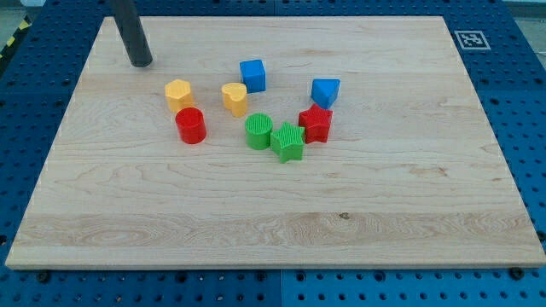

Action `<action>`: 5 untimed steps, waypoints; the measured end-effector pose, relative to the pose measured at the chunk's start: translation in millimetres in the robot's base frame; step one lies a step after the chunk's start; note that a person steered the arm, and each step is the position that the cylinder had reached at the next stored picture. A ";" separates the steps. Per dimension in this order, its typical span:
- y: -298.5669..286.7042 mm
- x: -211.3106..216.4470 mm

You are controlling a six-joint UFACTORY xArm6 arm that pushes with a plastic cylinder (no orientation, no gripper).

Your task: Slide the yellow heart to the center

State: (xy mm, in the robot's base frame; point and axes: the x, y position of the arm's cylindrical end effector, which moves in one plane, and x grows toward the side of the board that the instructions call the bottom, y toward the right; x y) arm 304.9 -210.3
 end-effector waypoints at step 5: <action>133.3 36.8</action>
State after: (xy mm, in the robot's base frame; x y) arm 341.7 -77.0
